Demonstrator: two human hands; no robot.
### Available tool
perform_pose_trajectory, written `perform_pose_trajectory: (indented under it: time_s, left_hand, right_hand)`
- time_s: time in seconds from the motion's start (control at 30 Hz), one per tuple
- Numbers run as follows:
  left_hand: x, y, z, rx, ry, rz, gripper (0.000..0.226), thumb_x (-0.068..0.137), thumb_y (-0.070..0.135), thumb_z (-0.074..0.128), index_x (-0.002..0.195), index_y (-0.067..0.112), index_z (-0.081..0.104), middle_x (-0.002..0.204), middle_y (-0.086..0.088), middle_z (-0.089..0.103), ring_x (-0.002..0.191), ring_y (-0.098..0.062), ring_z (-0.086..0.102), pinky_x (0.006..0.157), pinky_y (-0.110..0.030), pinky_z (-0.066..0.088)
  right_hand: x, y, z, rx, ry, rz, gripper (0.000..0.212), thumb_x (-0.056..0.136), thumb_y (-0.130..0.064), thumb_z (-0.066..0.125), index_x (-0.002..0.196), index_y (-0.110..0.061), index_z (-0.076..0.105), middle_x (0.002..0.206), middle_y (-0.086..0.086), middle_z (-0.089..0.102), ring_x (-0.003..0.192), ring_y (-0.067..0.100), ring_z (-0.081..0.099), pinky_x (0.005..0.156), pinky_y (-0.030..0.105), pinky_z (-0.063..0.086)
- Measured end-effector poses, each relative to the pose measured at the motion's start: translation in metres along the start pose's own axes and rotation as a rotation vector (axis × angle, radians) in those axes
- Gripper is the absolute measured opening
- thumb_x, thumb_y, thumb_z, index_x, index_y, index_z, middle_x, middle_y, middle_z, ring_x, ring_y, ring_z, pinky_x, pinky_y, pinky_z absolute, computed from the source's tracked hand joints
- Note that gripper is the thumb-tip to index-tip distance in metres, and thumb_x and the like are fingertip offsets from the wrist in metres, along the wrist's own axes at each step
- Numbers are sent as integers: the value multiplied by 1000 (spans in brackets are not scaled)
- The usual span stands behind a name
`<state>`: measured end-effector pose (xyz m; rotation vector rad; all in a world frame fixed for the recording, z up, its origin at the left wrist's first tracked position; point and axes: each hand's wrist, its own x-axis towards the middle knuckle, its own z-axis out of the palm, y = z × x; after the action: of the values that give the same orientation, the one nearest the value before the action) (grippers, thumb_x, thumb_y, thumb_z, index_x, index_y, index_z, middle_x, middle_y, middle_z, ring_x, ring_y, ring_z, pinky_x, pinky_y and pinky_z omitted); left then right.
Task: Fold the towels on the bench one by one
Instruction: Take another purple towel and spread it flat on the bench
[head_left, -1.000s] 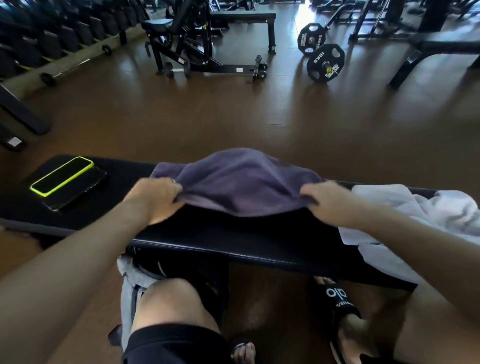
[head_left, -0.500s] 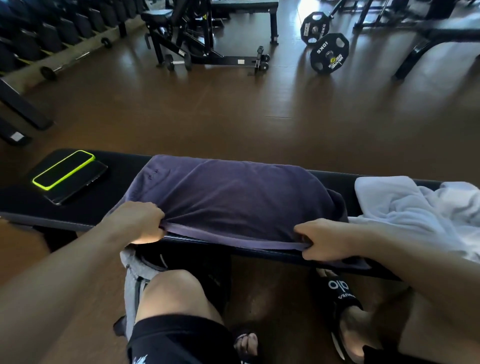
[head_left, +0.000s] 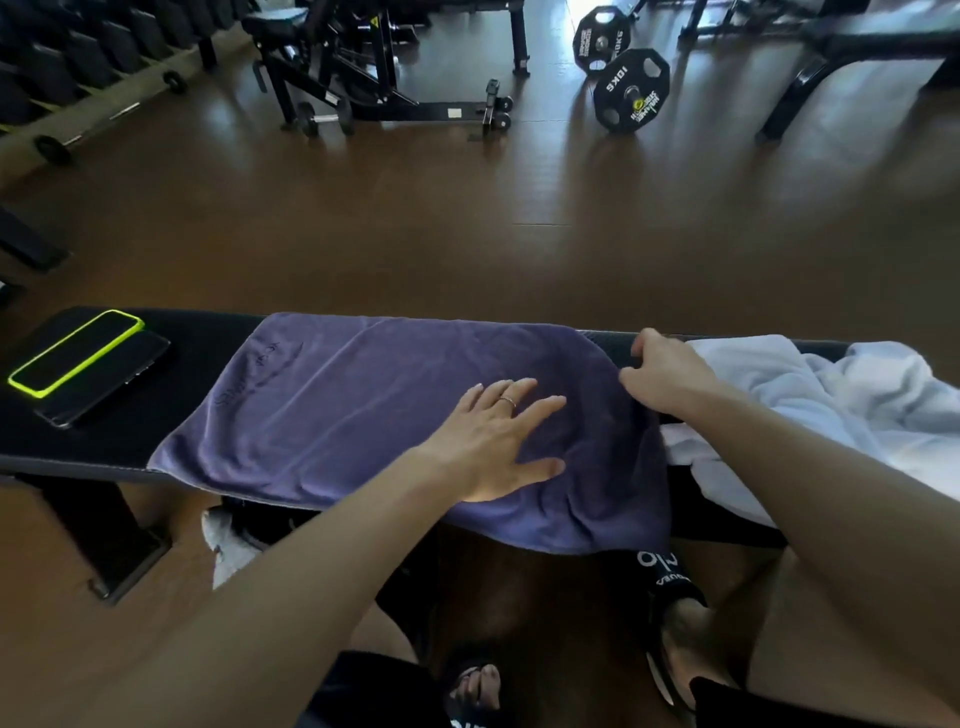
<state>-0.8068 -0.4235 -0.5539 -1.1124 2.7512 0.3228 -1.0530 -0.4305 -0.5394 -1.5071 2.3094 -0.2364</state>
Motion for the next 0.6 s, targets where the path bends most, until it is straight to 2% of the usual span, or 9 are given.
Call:
perform_pose_trajectory:
  time_s: [0.1,0.17,0.23,0.3,0.33,0.4,0.47,0.53,0.6]
  left_hand:
    - [13,-1,16,-14,-70,-66,74,96,74,27,158,46,-3,170,1,-11,156,-22,-14,124,-52,-7]
    - [16,-4,21,-14,-87,-92,73,96,75,25,157,48,-4,169,5,-16,154,-19,-20,123,-55,-10]
    - [18,-6,21,-38,-90,-110,72,96,75,24,157,50,-4,169,7,-18,154,-18,-21,122,-58,-11]
    - [19,-8,20,-66,-84,-136,72,95,75,25,157,51,-3,169,8,-18,154,-18,-22,121,-59,-11]
    - [20,-10,19,-73,-80,-154,72,95,76,25,157,51,-3,169,8,-18,154,-18,-22,121,-59,-12]
    - [21,-13,18,-74,-70,-196,74,94,76,26,157,51,-2,169,8,-18,154,-19,-21,121,-59,-13]
    - [23,-15,17,-81,-60,-234,75,94,76,28,157,50,-3,168,6,-18,154,-19,-21,121,-59,-14]
    - [26,-16,15,-101,-32,-230,75,94,76,28,156,51,-6,168,5,-18,154,-19,-20,122,-57,-13]
    - [30,-17,15,-117,-5,-186,74,95,75,27,156,51,-8,169,5,-18,155,-18,-19,124,-53,-11]
  right_hand:
    - [5,-3,3,33,-75,59,26,92,-29,51,111,-12,57,111,10,63,99,29,59,76,33,43]
    - [7,-11,3,127,-116,71,20,90,-22,52,102,-10,61,94,9,67,83,27,63,68,33,49]
    - [12,-19,2,241,-109,70,19,86,-14,52,95,-7,66,86,15,70,75,32,66,65,40,58]
    - [17,-24,-1,412,-39,89,17,84,-10,53,94,-10,66,93,16,70,84,34,68,73,46,62]
    - [21,-25,-5,486,18,90,15,84,-10,55,94,-14,65,98,12,69,89,31,67,76,43,60]
    - [26,-24,-13,579,169,59,18,83,-5,56,95,-16,63,103,5,65,90,23,61,69,28,50]
    - [28,-20,-19,581,331,-9,26,82,2,52,101,-13,62,111,7,58,88,21,54,65,23,40]
    - [29,-16,-17,469,310,-15,33,85,2,51,115,-8,59,125,11,44,99,27,52,79,29,43]
    - [31,-11,-9,219,136,55,40,88,-7,53,128,-7,53,136,15,36,120,36,46,96,41,45]
